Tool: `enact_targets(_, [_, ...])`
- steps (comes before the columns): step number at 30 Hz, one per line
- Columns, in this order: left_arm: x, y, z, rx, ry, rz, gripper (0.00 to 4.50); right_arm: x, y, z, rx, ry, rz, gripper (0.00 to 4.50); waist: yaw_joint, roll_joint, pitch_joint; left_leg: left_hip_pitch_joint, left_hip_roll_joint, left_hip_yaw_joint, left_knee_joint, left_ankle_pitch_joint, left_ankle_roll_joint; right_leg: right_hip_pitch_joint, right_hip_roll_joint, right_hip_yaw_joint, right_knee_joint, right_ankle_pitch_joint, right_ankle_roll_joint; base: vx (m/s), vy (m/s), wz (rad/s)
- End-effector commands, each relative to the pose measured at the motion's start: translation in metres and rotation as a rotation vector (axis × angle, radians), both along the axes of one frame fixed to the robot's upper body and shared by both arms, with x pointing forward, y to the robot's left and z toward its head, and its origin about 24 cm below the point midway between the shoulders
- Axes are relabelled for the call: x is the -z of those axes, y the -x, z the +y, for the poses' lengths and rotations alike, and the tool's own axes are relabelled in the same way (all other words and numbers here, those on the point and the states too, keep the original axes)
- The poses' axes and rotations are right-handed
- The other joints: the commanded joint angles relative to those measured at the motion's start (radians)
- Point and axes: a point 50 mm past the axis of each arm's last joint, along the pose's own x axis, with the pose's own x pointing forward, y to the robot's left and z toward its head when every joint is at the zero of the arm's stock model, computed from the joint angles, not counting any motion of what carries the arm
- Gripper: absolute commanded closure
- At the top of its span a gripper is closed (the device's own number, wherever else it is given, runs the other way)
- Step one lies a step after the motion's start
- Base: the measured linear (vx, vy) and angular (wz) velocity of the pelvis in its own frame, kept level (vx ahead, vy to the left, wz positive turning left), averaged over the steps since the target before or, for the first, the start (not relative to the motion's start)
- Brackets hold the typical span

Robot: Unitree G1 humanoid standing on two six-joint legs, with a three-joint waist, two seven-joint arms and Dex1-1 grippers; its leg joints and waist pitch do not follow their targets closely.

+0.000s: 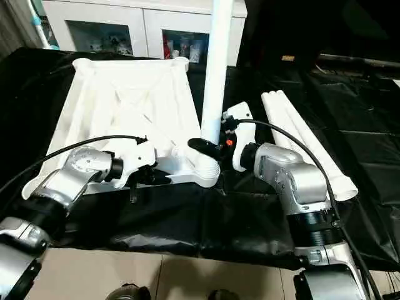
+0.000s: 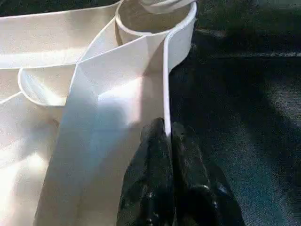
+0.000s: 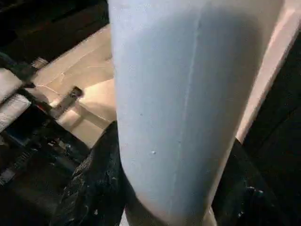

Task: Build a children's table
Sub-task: Insert table leg to table base

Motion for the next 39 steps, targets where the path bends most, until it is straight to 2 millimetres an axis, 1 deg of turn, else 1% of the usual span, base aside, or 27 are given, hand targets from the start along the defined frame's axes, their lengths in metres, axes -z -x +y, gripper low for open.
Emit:
enact_targets(1, [0.012, 0.008, -0.004, 0.022, 0.003, 0.05, 4.5, -0.003, -0.003, -0.001, -0.001, 0.027, -0.03, 2.65, -0.002, -0.006, -0.071, 0.036, 0.049, -0.031, -0.085, -0.295, -0.012, 0.028, -0.058, 0.029, -0.075, -0.32, -0.198, 0.0, 0.0, 0.0])
enact_targets(3, [0.012, 0.011, -0.004, 0.031, 0.002, 0.051, 4.5, 0.0, -0.006, -0.001, 0.003, 0.009, -0.03, 2.65, -0.002, -0.006, -0.073, 0.034, 0.049, -0.029, -0.083, -0.268, 0.0, 0.031, -0.058, 0.029, -0.072, -0.281, -0.21, 0.0, 0.0, 0.0])
enact_targets(4, [0.011, 0.011, -0.004, 0.034, 0.003, 0.048, 4.5, 0.002, -0.007, -0.001, 0.01, -0.002, -0.028, 2.65, -0.003, -0.007, -0.071, 0.033, 0.048, -0.029, -0.084, -0.264, 0.005, 0.031, -0.057, 0.029, -0.072, -0.276, -0.214, 0.0, 0.0, 0.0])
enact_targets(7, [0.011, 0.012, -0.004, 0.035, 0.005, 0.045, 4.5, 0.005, -0.008, -0.002, 0.017, -0.011, -0.026, 2.65, -0.002, -0.006, -0.071, 0.035, 0.049, -0.027, -0.084, -0.266, 0.008, 0.03, -0.057, 0.029, -0.073, -0.28, -0.218, 0.0, 0.0, 0.0])
enact_targets(9, [0.01, 0.013, -0.004, 0.033, 0.008, 0.043, 4.5, 0.009, -0.01, -0.002, 0.037, -0.061, -0.001, 2.65, -0.003, -0.006, -0.071, 0.035, 0.05, -0.028, -0.085, -0.261, 0.01, 0.03, -0.055, 0.028, -0.071, -0.267, -0.221, 0.0, 0.0, 0.0])
enact_targets(13, [0.009, 0.014, -0.003, 0.027, 0.012, 0.041, 4.5, 0.013, -0.011, -0.002, 0.047, -0.101, 0.021, 2.65, -0.004, -0.005, -0.068, 0.035, 0.051, -0.027, -0.088, -0.266, 0.012, 0.03, -0.056, 0.028, -0.073, -0.272, -0.224, 0.0, 0.0, 0.0])
enact_targets(14, [0.009, 0.014, -0.003, 0.02, 0.014, 0.042, 4.5, 0.014, -0.011, -0.002, 0.051, -0.129, 0.038, 2.65, -0.006, -0.008, -0.066, 0.033, 0.05, -0.027, -0.089, -0.274, 0.01, 0.031, -0.055, 0.028, -0.074, -0.284, -0.221, 0.0, 0.0, 0.0])
enact_targets(15, [0.009, 0.014, -0.002, 0.014, 0.014, 0.042, 4.5, 0.016, -0.011, -0.002, 0.051, -0.144, 0.046, 2.65, -0.007, -0.007, -0.065, 0.034, 0.051, -0.028, -0.09, -0.283, 0.008, 0.029, -0.057, 0.028, -0.076, -0.303, -0.217, 0.0, 0.0, 0.0])
enact_targets(16, [0.009, 0.014, -0.001, 0.011, 0.014, 0.043, 4.5, 0.018, -0.01, -0.002, 0.051, -0.15, 0.051, 2.65, -0.008, -0.008, -0.064, 0.034, 0.051, -0.029, -0.091, -0.291, 0.005, 0.028, -0.056, 0.028, -0.077, -0.316, -0.213, 0.0, 0.0, 0.0])
enact_targets(20, [0.008, 0.013, 0.001, -0.007, 0.013, 0.037, 4.5, 0.028, -0.007, -0.004, 0.046, -0.166, 0.05, 2.65, -0.011, -0.008, -0.061, 0.034, 0.051, -0.029, -0.093, -0.302, 0.002, 0.025, -0.057, 0.029, -0.079, -0.331, -0.206, 0.0, 0.0, 0.0])
enact_targets(21, [0.008, 0.012, 0.001, -0.012, 0.014, 0.035, 4.5, 0.03, -0.005, -0.004, 0.048, -0.168, 0.048, 2.65, -0.01, -0.007, -0.061, 0.035, 0.052, -0.029, -0.094, -0.311, 0.0, 0.024, -0.058, 0.029, -0.081, -0.345, -0.201, 0.0, 0.0, 0.0])
enact_targets(26, [0.006, 0.011, 0.002, -0.026, 0.018, 0.025, 4.5, 0.042, 0.0, -0.005, 0.052, -0.161, 0.044, 2.65, -0.014, -0.006, -0.056, 0.036, 0.052, -0.032, -0.099, -0.355, -0.011, 0.019, -0.058, 0.03, -0.088, -0.396, -0.188, 0.0, 0.0, 0.0])
enact_targets(27, [0.005, 0.01, 0.002, -0.035, 0.021, 0.019, 4.5, 0.049, 0.005, -0.004, 0.058, -0.157, 0.031, 2.65, -0.012, -0.004, -0.056, 0.038, 0.054, -0.033, -0.1, -0.367, -0.015, 0.016, -0.06, 0.031, -0.09, -0.406, -0.183, 0.0, 0.0, 0.0])
enact_targets(28, [0.005, 0.009, 0.002, -0.039, 0.021, 0.017, 4.5, 0.052, 0.006, -0.004, 0.066, -0.158, 0.021, 2.65, -0.013, -0.004, -0.055, 0.038, 0.054, -0.033, -0.101, -0.374, -0.016, 0.015, -0.059, 0.031, -0.091, -0.411, -0.181, 0.0, 0.0, 0.0])
enact_targets(30, [0.005, 0.009, 0.002, -0.041, 0.022, 0.015, 4.5, 0.053, 0.007, -0.004, 0.071, -0.158, 0.013, 2.65, -0.014, -0.004, -0.055, 0.038, 0.054, -0.035, -0.104, -0.386, -0.02, 0.015, -0.058, 0.03, -0.091, -0.415, -0.18, 0.0, 0.0, 0.0])
enact_targets(31, [0.004, 0.009, 0.002, -0.046, 0.023, 0.012, 4.5, 0.055, 0.008, -0.005, 0.087, -0.166, 0.004, 2.65, -0.014, -0.001, -0.054, 0.038, 0.055, -0.035, -0.105, -0.391, -0.022, 0.014, -0.059, 0.031, -0.092, -0.419, -0.18, 0.0, 0.0, 0.0])
enact_targets(32, [0.004, 0.009, 0.002, -0.046, 0.023, 0.012, 4.5, 0.055, 0.008, -0.005, 0.087, -0.166, 0.004, 2.65, -0.014, -0.001, -0.054, 0.038, 0.055, -0.035, -0.105, -0.391, -0.022, 0.014, -0.059, 0.031, -0.092, -0.419, -0.18, 0.0, 0.0, 0.0])
enact_targets(33, [0.004, 0.008, 0.002, -0.049, 0.024, 0.009, 4.5, 0.058, 0.008, -0.006, 0.105, -0.171, -0.012, 2.65, -0.016, -0.001, -0.052, 0.039, 0.054, -0.036, -0.106, -0.415, -0.025, 0.012, -0.06, 0.031, -0.096, -0.44, -0.176, 0.0, 0.0, 0.0])
enact_targets(35, [0.003, 0.006, 0.003, -0.056, 0.023, 0.0, 4.5, 0.062, 0.01, -0.007, 0.138, -0.176, -0.046, 2.65, -0.015, 0.004, -0.051, 0.041, 0.055, -0.038, -0.109, -0.43, -0.03, 0.009, -0.061, 0.031, -0.099, -0.451, -0.17, 0.0, 0.0, 0.0])
enact_targets(36, [0.003, 0.006, 0.003, -0.056, 0.023, -0.001, 4.5, 0.062, 0.01, -0.007, 0.142, -0.178, -0.05, 2.65, -0.017, 0.003, -0.051, 0.039, 0.055, -0.039, -0.111, -0.433, -0.031, 0.011, -0.06, 0.03, -0.099, -0.447, -0.171, 0.0, 0.0, 0.0])
enact_targets(37, [0.002, 0.005, 0.003, -0.059, 0.021, -0.004, 4.5, 0.064, 0.011, -0.008, 0.155, -0.182, -0.067, 2.65, -0.016, 0.007, -0.05, 0.039, 0.056, -0.04, -0.113, -0.437, -0.033, 0.011, -0.06, 0.03, -0.098, -0.446, -0.171, 0.0, 0.0, 0.0])
enact_targets(38, [0.002, 0.005, 0.003, -0.06, 0.021, -0.006, 4.5, 0.064, 0.012, -0.008, 0.16, -0.182, -0.074, 2.65, -0.017, 0.006, -0.048, 0.043, 0.056, -0.039, -0.113, -0.46, -0.036, 0.005, -0.059, 0.031, -0.103, -0.459, -0.167, 0.0, 0.0, 0.0])
enact_targets(39, [0.002, 0.004, 0.003, -0.063, 0.022, -0.007, 4.5, 0.065, 0.013, -0.008, 0.164, -0.185, -0.086, 2.65, -0.017, 0.008, -0.047, 0.044, 0.056, -0.04, -0.114, -0.475, -0.038, 0.005, -0.059, 0.031, -0.105, -0.471, -0.165, 0.0, 0.0, 0.0])
